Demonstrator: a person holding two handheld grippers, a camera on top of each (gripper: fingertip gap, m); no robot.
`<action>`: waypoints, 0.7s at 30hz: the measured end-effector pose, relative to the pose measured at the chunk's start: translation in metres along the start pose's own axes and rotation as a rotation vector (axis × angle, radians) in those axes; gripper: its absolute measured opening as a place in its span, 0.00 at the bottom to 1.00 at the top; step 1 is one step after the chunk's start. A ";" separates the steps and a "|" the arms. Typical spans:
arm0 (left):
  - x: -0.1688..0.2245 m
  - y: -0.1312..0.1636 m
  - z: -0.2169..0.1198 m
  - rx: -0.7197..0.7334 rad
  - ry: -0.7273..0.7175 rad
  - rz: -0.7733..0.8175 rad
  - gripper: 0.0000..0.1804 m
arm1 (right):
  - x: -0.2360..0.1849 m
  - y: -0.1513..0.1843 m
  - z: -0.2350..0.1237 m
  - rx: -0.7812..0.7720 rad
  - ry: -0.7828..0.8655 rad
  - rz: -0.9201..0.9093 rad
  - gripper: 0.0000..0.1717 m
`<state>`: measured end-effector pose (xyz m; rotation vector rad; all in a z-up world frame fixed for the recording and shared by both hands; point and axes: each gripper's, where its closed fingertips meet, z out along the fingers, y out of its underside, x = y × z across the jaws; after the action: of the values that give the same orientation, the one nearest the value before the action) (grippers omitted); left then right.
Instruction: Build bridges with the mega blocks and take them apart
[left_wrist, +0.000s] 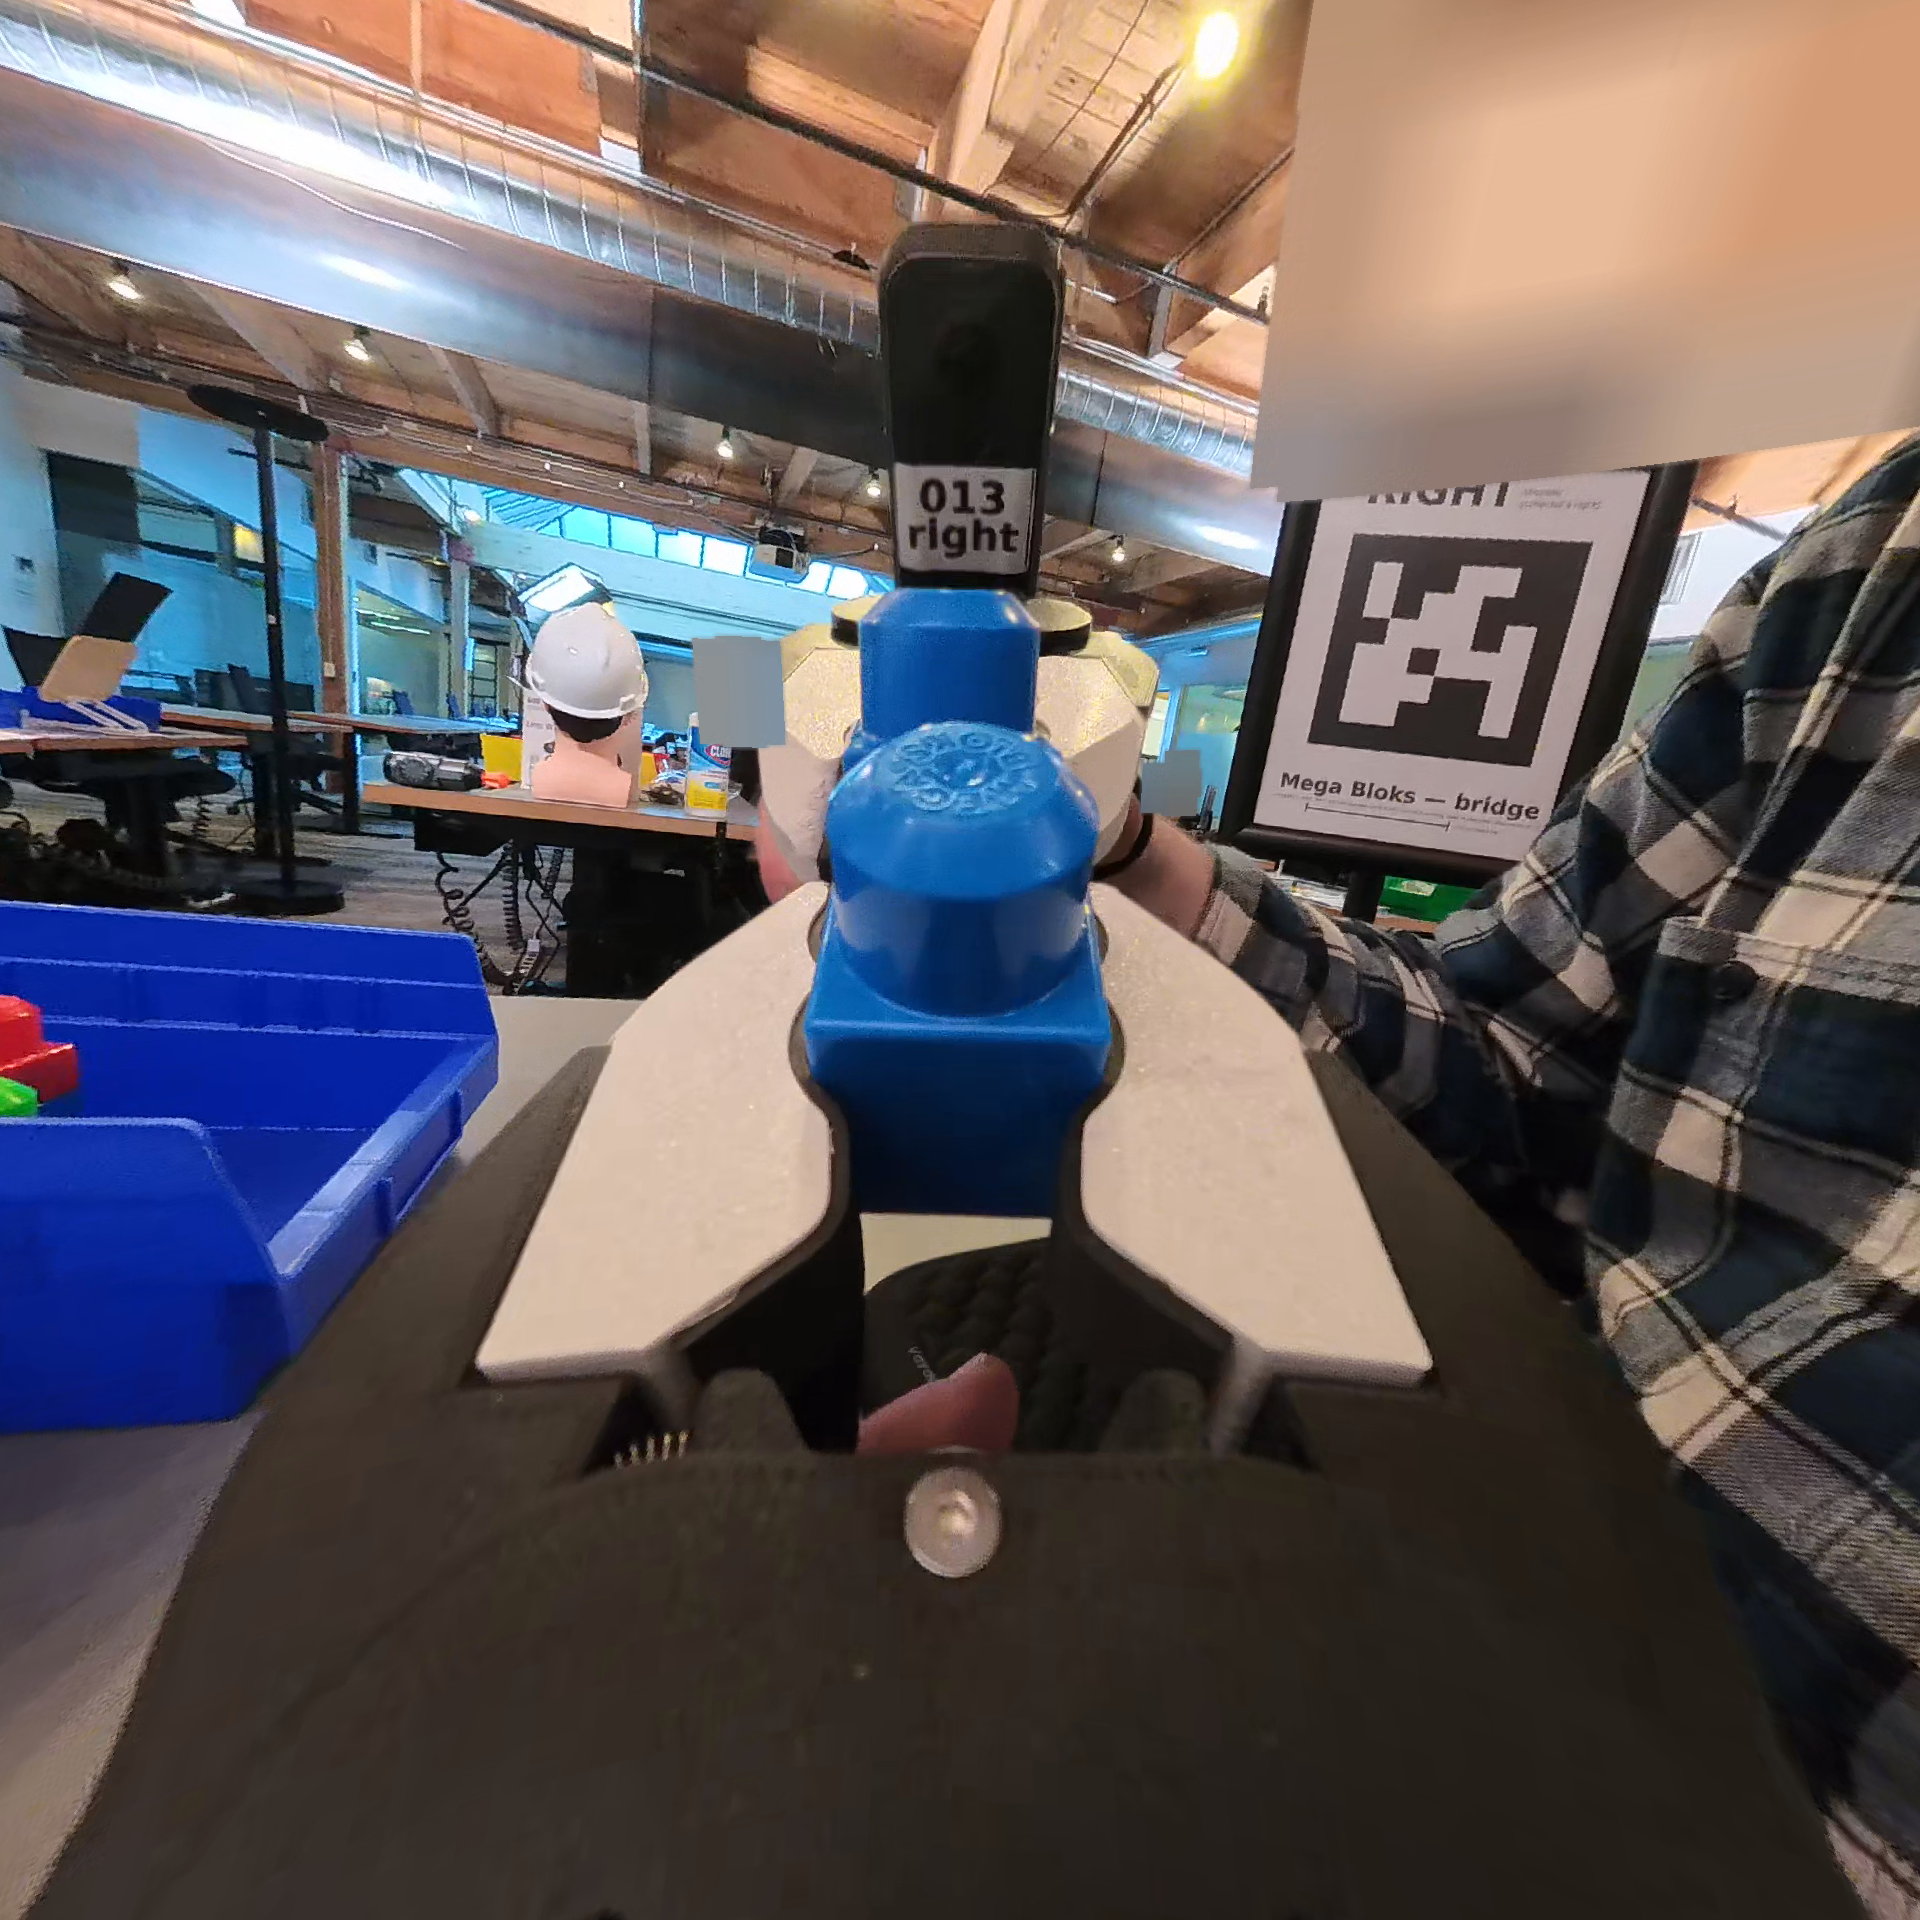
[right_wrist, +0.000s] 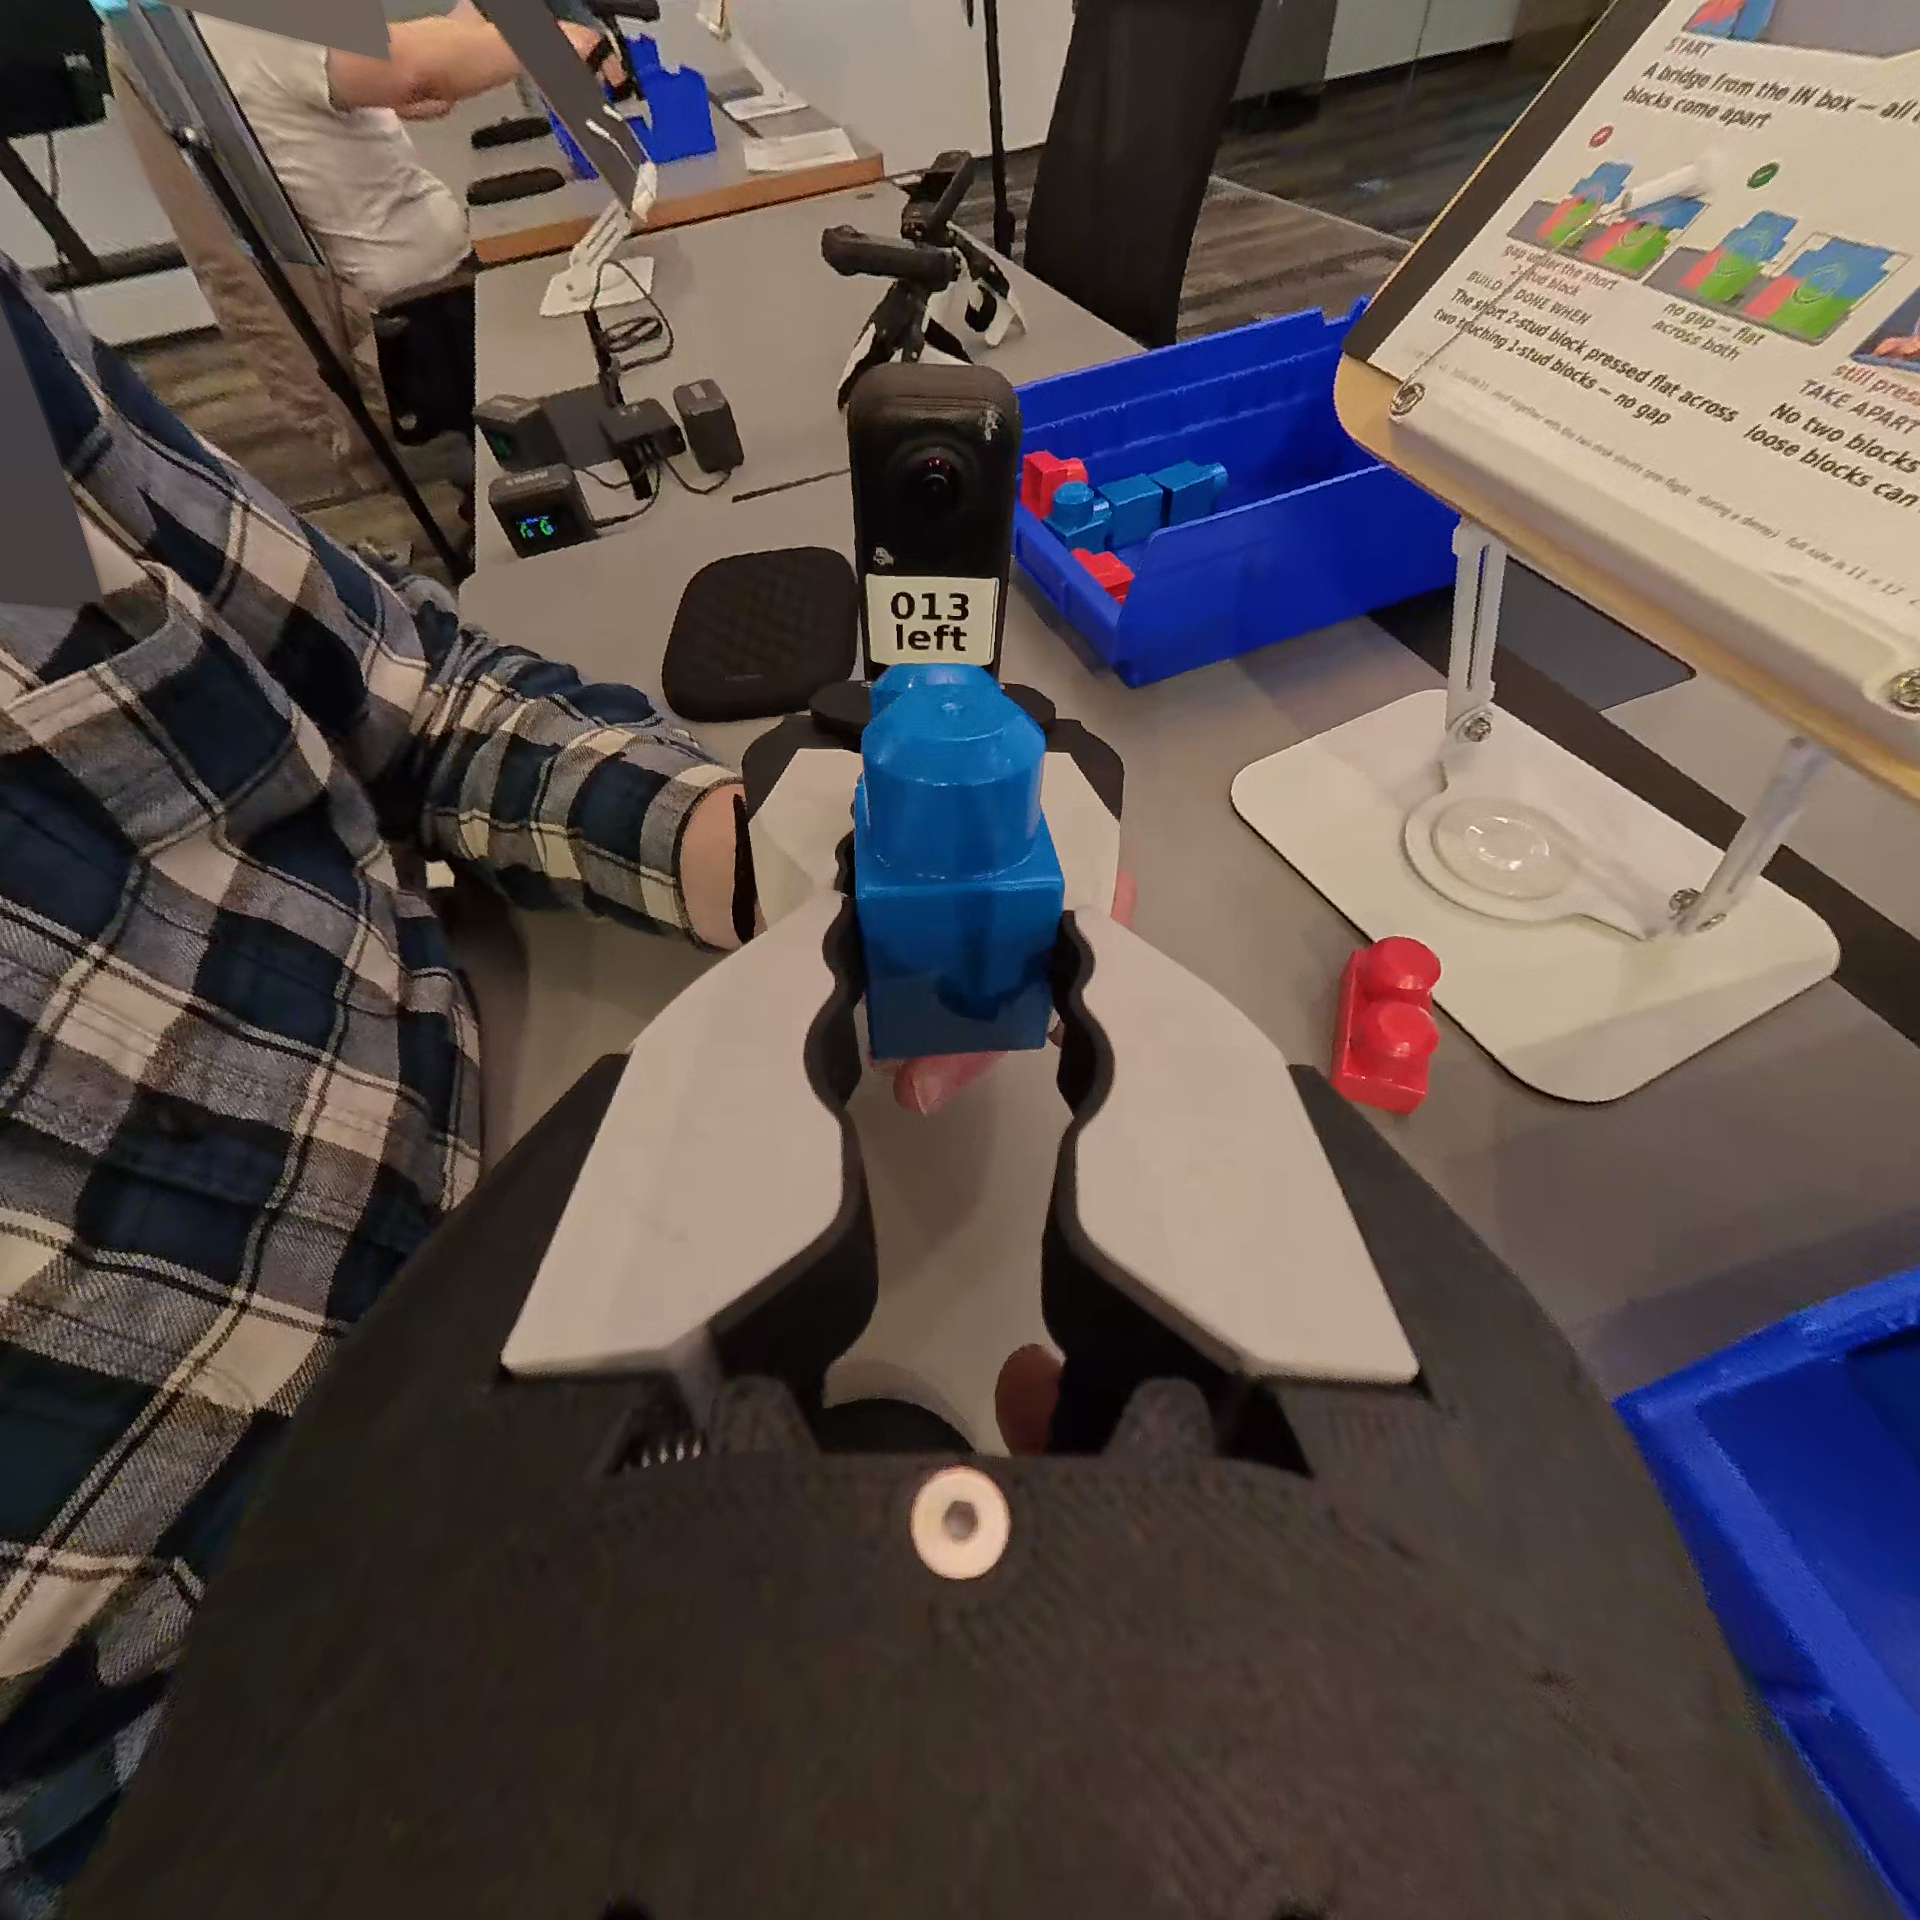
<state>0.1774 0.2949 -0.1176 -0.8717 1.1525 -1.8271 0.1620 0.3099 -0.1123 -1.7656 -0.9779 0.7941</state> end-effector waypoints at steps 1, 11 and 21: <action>0.000 0.000 0.001 -0.003 -0.001 0.000 0.22 | 0.000 0.001 -0.001 -0.004 0.012 -0.008 0.21; 0.005 -0.013 -0.003 0.061 0.073 -0.072 0.22 | -0.001 0.002 -0.017 -0.029 0.100 0.016 0.21; -0.005 -0.016 -0.006 0.039 0.002 -0.015 0.22 | -0.002 0.012 -0.013 -0.063 0.097 0.029 0.21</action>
<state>0.1701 0.3064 -0.1054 -0.8583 1.1113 -1.8571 0.1754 0.2999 -0.1183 -1.8586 -0.9242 0.6959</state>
